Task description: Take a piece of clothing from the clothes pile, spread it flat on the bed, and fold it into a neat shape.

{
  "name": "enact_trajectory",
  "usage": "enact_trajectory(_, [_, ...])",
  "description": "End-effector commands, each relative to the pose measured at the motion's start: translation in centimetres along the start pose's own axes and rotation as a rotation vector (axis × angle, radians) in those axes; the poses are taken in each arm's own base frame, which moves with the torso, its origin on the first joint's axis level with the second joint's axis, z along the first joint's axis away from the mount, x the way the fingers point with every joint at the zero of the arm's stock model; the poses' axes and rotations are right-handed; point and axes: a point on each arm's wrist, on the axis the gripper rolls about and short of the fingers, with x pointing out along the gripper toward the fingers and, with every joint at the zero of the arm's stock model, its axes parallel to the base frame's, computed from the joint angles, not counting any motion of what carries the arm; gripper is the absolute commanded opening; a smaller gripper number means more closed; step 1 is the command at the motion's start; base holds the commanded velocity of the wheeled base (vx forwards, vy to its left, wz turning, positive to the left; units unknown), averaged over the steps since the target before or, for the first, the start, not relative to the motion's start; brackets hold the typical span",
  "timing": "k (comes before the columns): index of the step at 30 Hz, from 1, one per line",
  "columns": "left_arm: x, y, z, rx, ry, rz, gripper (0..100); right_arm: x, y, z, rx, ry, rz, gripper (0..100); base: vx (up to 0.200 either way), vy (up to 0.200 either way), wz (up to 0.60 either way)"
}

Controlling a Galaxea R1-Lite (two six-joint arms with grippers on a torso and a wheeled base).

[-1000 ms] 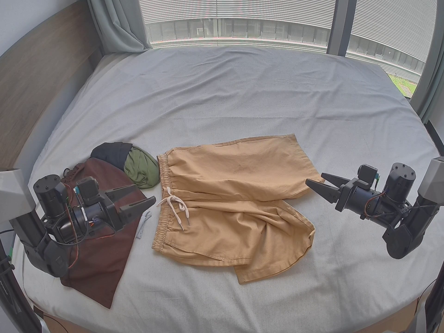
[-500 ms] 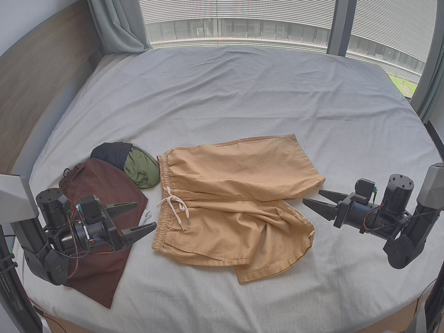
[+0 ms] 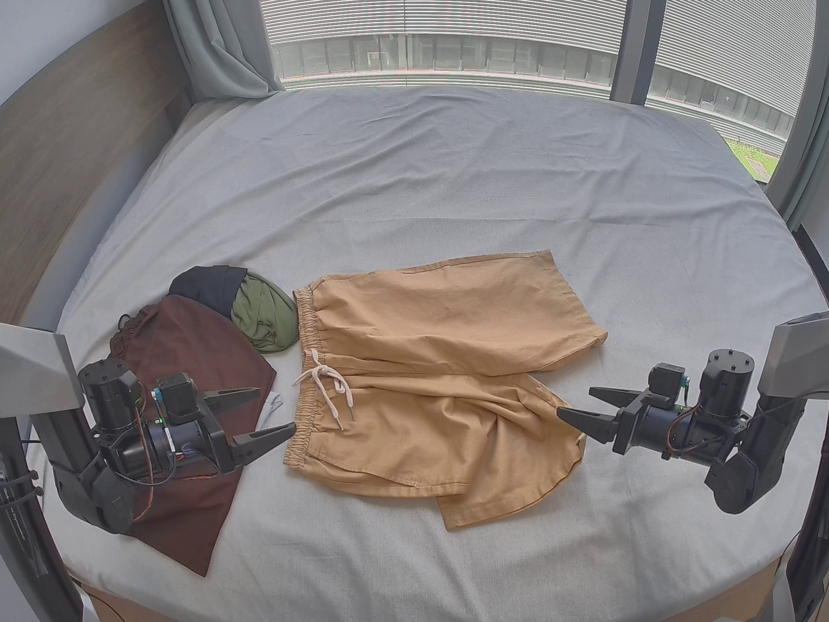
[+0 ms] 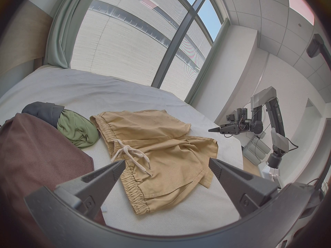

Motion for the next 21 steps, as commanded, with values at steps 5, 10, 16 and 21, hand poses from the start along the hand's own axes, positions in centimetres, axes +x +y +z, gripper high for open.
enact_trajectory(5, [0.3,0.3,-0.8,-0.014,0.019,0.000,100,-0.1,-0.2,-2.1,0.029,0.074,-0.010,100,0.000,0.000,0.00])
enact_trajectory(10, [0.3,0.3,-0.8,-0.015,0.020,0.000,100,-0.1,-0.6,-3.3,0.025,0.114,-0.023,100,0.000,0.000,0.00])
enact_trajectory(16, [0.3,0.3,-0.9,-0.016,0.022,-0.002,100,-0.2,-0.9,-4.3,0.048,0.151,-0.031,100,0.000,0.000,0.00])
enact_trajectory(21, [0.3,0.2,-0.9,-0.014,0.023,-0.003,100,-0.5,-1.8,-4.8,0.068,0.158,-0.060,100,0.000,0.000,0.00])
